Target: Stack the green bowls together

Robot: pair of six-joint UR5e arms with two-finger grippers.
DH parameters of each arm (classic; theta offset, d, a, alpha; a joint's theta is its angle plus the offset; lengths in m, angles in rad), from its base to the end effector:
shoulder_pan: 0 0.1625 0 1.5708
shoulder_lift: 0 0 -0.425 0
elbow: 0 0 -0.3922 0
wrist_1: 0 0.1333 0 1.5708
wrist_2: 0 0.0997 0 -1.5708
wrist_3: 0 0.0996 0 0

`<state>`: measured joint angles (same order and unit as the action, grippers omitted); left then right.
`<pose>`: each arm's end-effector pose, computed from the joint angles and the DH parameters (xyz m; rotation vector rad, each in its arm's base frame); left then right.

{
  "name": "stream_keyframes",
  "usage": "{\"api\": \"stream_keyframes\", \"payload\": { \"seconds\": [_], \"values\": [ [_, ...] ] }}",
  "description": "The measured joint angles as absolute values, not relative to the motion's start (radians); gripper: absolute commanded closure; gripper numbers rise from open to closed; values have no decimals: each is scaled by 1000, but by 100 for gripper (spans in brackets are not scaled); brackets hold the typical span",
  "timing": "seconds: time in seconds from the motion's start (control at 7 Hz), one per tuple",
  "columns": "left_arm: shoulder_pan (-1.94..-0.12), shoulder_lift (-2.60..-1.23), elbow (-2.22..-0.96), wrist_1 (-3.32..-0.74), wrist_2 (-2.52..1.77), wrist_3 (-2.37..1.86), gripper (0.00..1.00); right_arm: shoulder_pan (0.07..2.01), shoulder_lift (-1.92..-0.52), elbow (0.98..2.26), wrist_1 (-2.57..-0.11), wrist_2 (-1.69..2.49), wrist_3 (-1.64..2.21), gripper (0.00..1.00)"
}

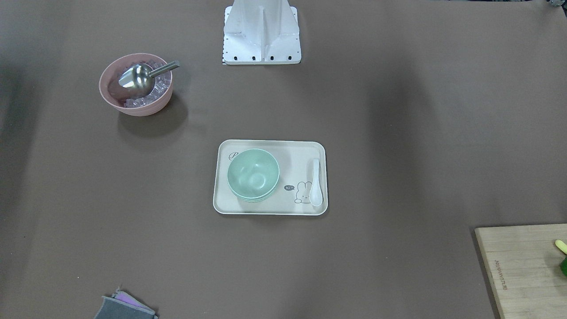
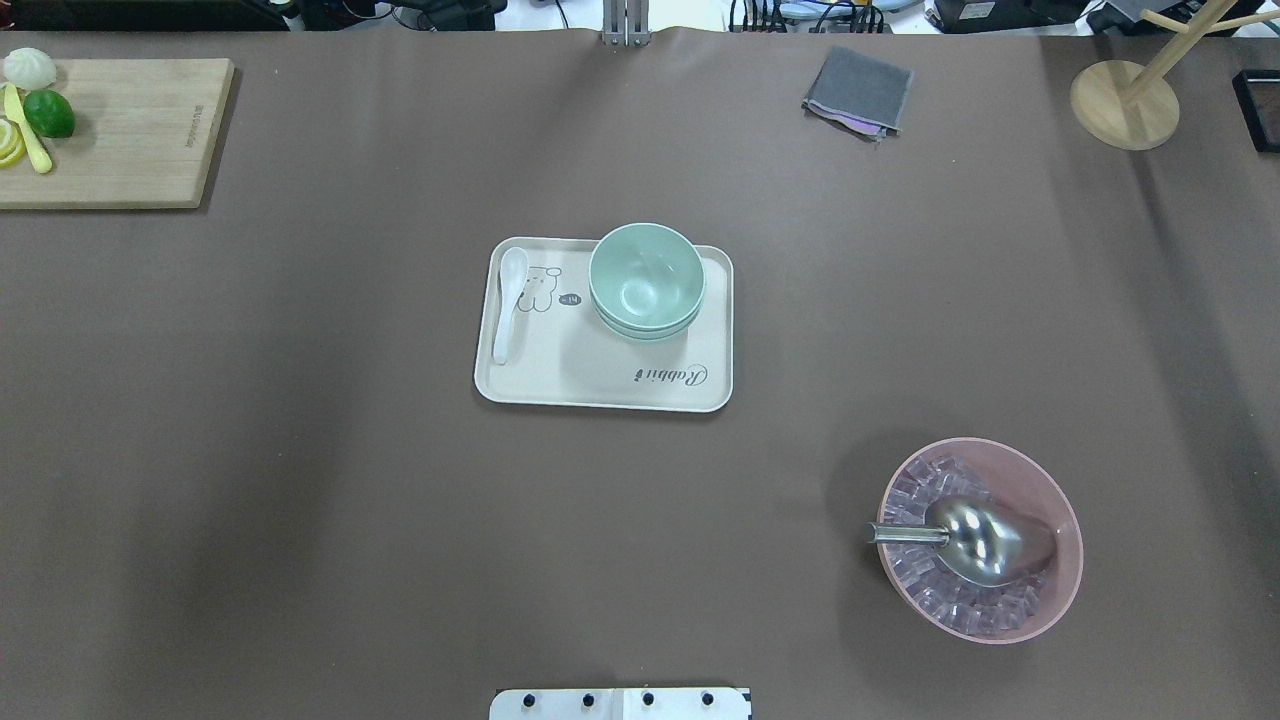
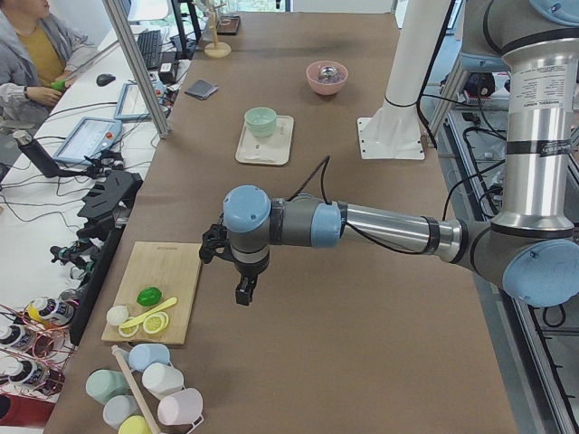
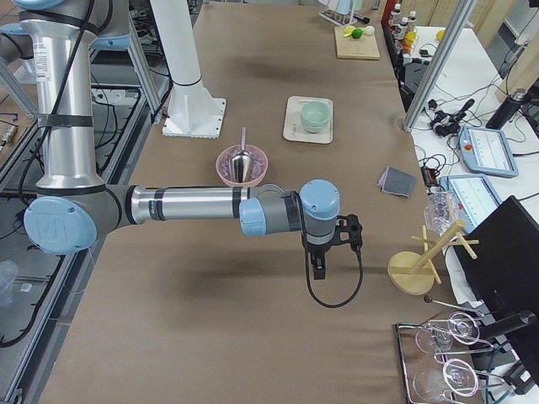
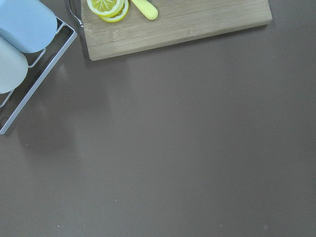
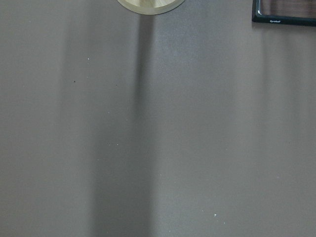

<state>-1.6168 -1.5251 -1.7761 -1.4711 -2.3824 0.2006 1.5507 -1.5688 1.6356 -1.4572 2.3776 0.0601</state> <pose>-0.0827 -0.4681 0.5872 0.1561 0.7992 0.1703 0.0513 -0.5037 0.6112 0.1381 -0.8106 -0.0350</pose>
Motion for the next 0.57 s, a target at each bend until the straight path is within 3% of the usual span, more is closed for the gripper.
{"api": "stream_keyframes", "payload": {
  "seconds": [0.57],
  "values": [
    [-1617, -1514, -1779, -1478, -2379, 208, 2, 1541, -1572, 1634, -1457, 2343, 15, 0]
  ]
}}
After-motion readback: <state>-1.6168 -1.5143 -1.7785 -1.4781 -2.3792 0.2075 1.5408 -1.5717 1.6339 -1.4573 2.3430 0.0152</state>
